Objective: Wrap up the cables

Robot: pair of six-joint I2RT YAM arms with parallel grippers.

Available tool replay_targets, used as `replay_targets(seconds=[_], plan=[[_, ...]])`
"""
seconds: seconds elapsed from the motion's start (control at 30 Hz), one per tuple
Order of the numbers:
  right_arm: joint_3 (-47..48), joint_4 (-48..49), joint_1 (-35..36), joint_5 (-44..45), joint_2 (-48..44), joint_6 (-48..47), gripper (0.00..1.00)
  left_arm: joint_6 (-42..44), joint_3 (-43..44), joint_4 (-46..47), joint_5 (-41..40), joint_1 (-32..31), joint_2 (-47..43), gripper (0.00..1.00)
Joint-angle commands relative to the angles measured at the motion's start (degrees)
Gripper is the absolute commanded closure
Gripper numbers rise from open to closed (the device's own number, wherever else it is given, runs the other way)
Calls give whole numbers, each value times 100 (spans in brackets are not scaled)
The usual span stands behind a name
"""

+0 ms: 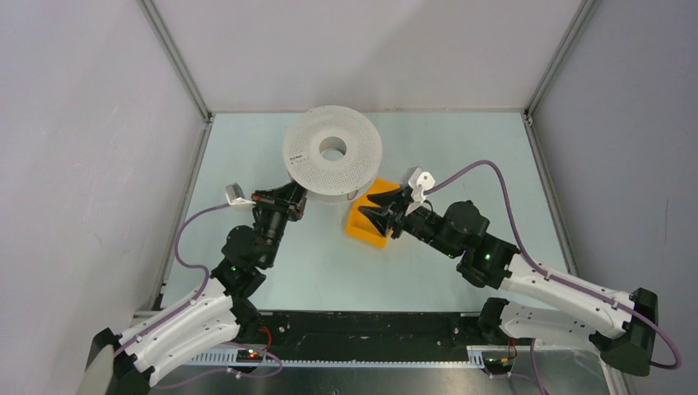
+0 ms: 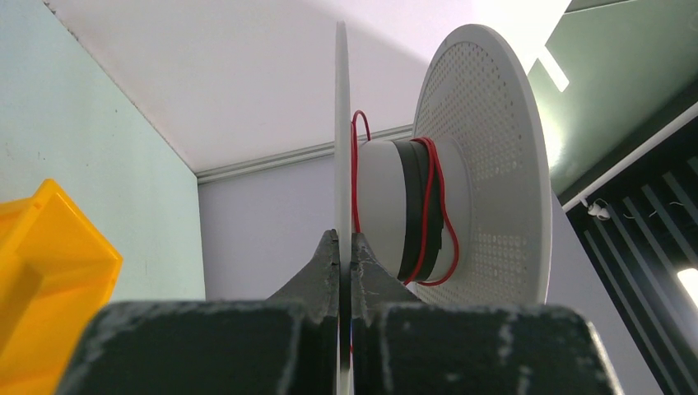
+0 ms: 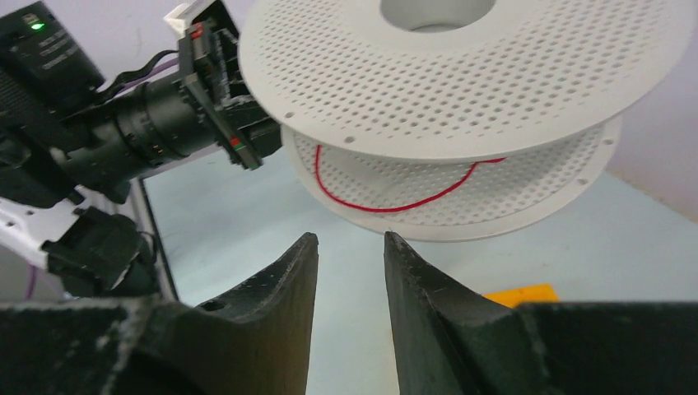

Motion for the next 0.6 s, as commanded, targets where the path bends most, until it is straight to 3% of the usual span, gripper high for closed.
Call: replay_targets(seconds=[0.0, 0.1, 0.17, 0.27, 0.43, 0.57], plan=[[-5, 532, -269, 261, -85, -127, 60, -33, 120, 506, 118, -17, -50, 100], [-5, 267, -558, 119, -250, 872, 60, -38, 115, 506, 139, -16, -62, 100], [-5, 13, -724, 251, -361, 1475, 53, -37, 120, 510, 141, -13, -80, 100], [-5, -340, -929, 495, -453, 2305, 49, -42, 141, 507, 177, -18, -90, 100], [-5, -407, -1144, 554, -447, 3059, 37, -30, 166, 515, 199, -12, -101, 100], [-5, -374, -1204, 498, -319, 3563, 36, -47, 165, 515, 220, -14, -87, 100]])
